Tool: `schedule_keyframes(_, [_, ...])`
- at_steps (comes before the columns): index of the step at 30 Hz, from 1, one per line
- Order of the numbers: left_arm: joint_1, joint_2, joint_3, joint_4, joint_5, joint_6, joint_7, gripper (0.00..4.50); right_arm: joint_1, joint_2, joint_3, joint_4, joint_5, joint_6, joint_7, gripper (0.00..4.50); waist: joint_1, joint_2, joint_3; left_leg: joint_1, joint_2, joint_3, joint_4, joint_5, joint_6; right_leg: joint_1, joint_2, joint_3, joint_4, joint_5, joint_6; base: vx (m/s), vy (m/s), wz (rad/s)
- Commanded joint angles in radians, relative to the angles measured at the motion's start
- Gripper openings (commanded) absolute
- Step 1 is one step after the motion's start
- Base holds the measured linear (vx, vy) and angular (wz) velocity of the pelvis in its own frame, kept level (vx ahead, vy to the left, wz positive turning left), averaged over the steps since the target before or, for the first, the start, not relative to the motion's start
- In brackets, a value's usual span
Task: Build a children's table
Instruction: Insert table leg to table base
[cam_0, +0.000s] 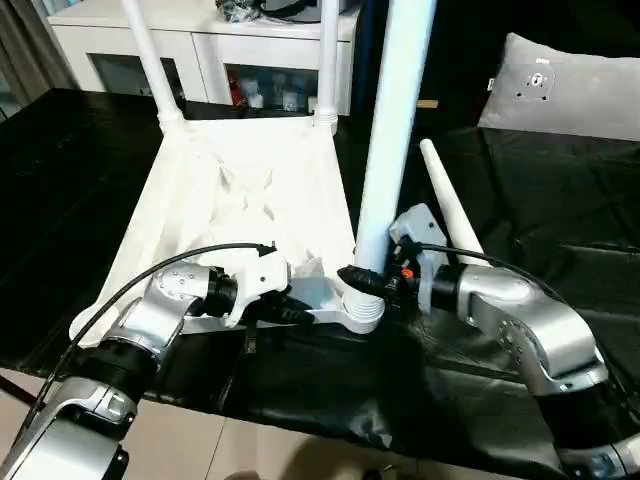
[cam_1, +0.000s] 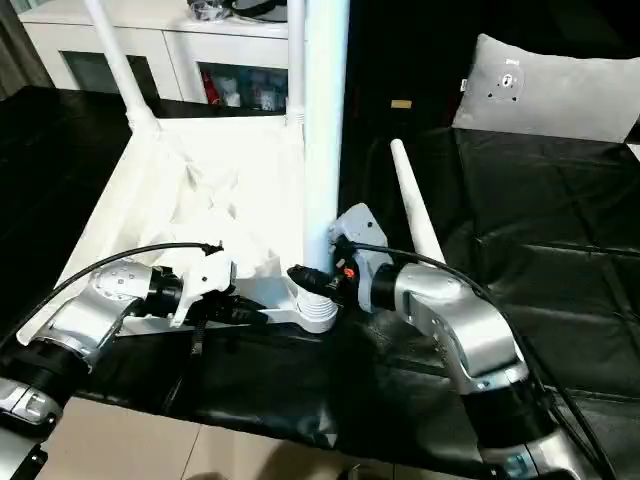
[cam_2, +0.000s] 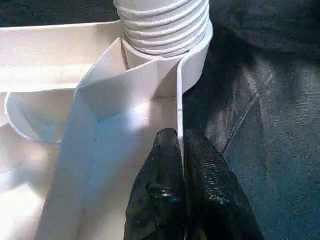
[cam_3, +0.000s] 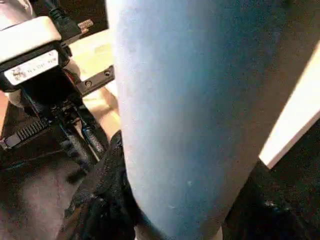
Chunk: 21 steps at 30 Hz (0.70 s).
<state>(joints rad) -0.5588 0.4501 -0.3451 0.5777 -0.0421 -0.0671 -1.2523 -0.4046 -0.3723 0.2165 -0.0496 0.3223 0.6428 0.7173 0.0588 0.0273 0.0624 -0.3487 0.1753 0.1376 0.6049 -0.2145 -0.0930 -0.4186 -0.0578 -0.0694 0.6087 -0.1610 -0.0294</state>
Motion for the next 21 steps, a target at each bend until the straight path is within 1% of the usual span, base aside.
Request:
schedule_keyframes(1, [-0.007,-0.001,0.002,-0.047,-0.009,-0.019,-0.025,0.0,0.005,0.002,0.022,0.052,-0.008,0.013,0.004,1.88,0.008,-0.009,-0.075,-0.015,0.032,0.005,-0.065,-0.069,0.034,0.079,-0.075,0.051,-0.071,-0.261,-0.154,0.0,0.0,0.0])
schedule_keyframes(2, [-0.009,-0.003,0.001,-0.046,-0.008,-0.02,-0.024,0.0,0.005,0.005,0.019,0.058,-0.005,0.011,0.007,1.88,0.008,-0.009,-0.075,-0.015,0.032,0.006,-0.065,-0.073,0.034,0.079,-0.075,0.051,-0.073,-0.268,-0.154,0.0,0.0,0.0])
schedule_keyframes(3, [-0.015,-0.009,-0.001,-0.04,-0.003,-0.021,-0.018,0.0,0.005,0.008,0.015,0.08,-0.007,0.001,0.013,1.88,0.008,-0.012,-0.075,-0.015,0.032,0.006,-0.065,-0.074,0.034,0.079,-0.077,0.052,-0.074,-0.273,-0.153,0.0,0.0,0.0])
schedule_keyframes(5, [-0.017,-0.011,-0.002,-0.038,-0.001,-0.021,-0.016,0.0,0.005,0.008,0.013,0.088,-0.01,-0.004,0.016,1.88,0.009,-0.012,-0.076,-0.015,0.034,0.006,-0.065,-0.07,0.035,0.079,-0.076,0.051,-0.072,-0.265,-0.156,0.0,0.0,0.0])
schedule_keyframes(7, [-0.024,-0.013,0.002,-0.03,0.003,-0.016,-0.012,0.0,0.015,0.019,-0.016,0.108,0.008,-0.021,0.021,1.88,0.008,-0.014,-0.076,-0.014,0.033,0.006,-0.065,-0.072,0.038,0.078,-0.077,0.051,-0.072,-0.263,-0.159,0.0,0.0,0.0])
schedule_keyframes(8, [-0.026,-0.013,0.007,-0.029,0.0,-0.012,-0.009,0.0,0.022,0.024,-0.03,0.109,0.019,-0.028,0.022,1.88,0.009,-0.008,-0.076,-0.014,0.033,0.005,-0.065,-0.076,0.036,0.078,-0.077,0.051,-0.072,-0.269,-0.159,0.0,0.0,0.0])
schedule_keyframes(9, [-0.026,-0.012,0.011,-0.028,-0.003,-0.008,-0.006,0.0,0.029,0.029,-0.04,0.107,0.027,-0.032,0.022,1.88,0.009,-0.012,-0.076,-0.014,0.033,0.006,-0.065,-0.082,0.036,0.078,-0.077,0.051,-0.075,-0.275,-0.156,0.0,0.0,0.0])
schedule_keyframes(10, [-0.026,-0.012,0.014,-0.029,-0.005,-0.004,-0.005,0.0,0.035,0.035,-0.05,0.106,0.035,-0.036,0.023,1.88,0.01,-0.012,-0.077,-0.014,0.034,0.006,-0.065,-0.078,0.036,0.079,-0.077,0.051,-0.073,-0.267,-0.156,0.0,0.0,0.0])
schedule_keyframes(11, [-0.025,-0.012,0.016,-0.03,-0.007,-0.002,-0.004,0.0,0.039,0.038,-0.057,0.105,0.04,-0.038,0.024,1.88,0.01,-0.004,-0.078,-0.014,0.033,0.005,-0.065,-0.076,0.034,0.079,-0.077,0.051,-0.072,-0.259,-0.159,0.0,0.0,0.0])
schedule_keyframes(12, [-0.023,-0.012,0.02,-0.029,-0.011,0.003,-0.003,0.0,0.048,0.047,-0.07,0.102,0.052,-0.038,0.02,1.88,0.009,-0.006,-0.078,-0.014,0.034,0.005,-0.065,-0.076,0.034,0.078,-0.076,0.051,-0.073,-0.253,-0.161,0.0,0.0,0.0])
schedule_keyframes(14, [-0.019,-0.009,0.026,-0.025,-0.012,0.005,0.0,0.0,0.08,0.066,-0.096,0.09,0.075,-0.05,0.01,1.88,0.011,0.0,-0.08,-0.013,0.033,0.004,-0.065,-0.079,0.033,0.08,-0.076,0.051,-0.071,-0.228,-0.169,0.0,0.0,0.0])
schedule_keyframes(15, [-0.018,-0.008,0.027,-0.024,-0.013,0.005,0.0,0.0,0.093,0.074,-0.105,0.086,0.082,-0.056,0.004,1.88,0.011,0.0,-0.078,-0.014,0.032,0.005,-0.066,-0.086,0.032,0.08,-0.076,0.049,-0.076,-0.239,-0.167,0.0,0.0,0.0])
schedule_keyframes(17, [-0.014,-0.009,0.028,-0.023,-0.013,0.005,0.002,0.0,0.122,0.082,-0.111,0.079,0.083,-0.083,-0.002,1.88,0.011,-0.001,-0.079,-0.014,0.031,0.005,-0.065,-0.089,0.029,0.081,-0.075,0.049,-0.077,-0.255,-0.16,0.0,0.0,0.0])
schedule_keyframes(18, [-0.014,-0.009,0.029,-0.023,-0.013,0.006,0.003,0.0,0.128,0.083,-0.111,0.076,0.083,-0.088,-0.002,1.88,0.011,0.0,-0.079,-0.013,0.032,0.004,-0.066,-0.091,0.03,0.08,-0.076,0.048,-0.077,-0.262,-0.159,0.0,0.0,0.0])
schedule_keyframes(19, [-0.014,-0.015,0.033,-0.023,-0.014,0.008,0.009,0.0,0.167,0.089,-0.108,0.056,0.082,-0.125,0.002,1.88,0.013,0.001,-0.077,-0.013,0.033,0.006,-0.066,-0.1,0.031,0.077,-0.075,0.049,-0.081,-0.272,-0.153,0.0,0.0,0.0])
schedule_keyframes(21, [-0.015,-0.02,0.038,-0.021,-0.017,0.009,0.016,0.0,0.195,0.094,-0.103,0.04,0.076,-0.16,0.004,1.88,0.014,0.0,-0.078,-0.013,0.034,0.004,-0.068,-0.1,0.033,0.078,-0.075,0.048,-0.08,-0.276,-0.151,0.0,0.0,0.0])
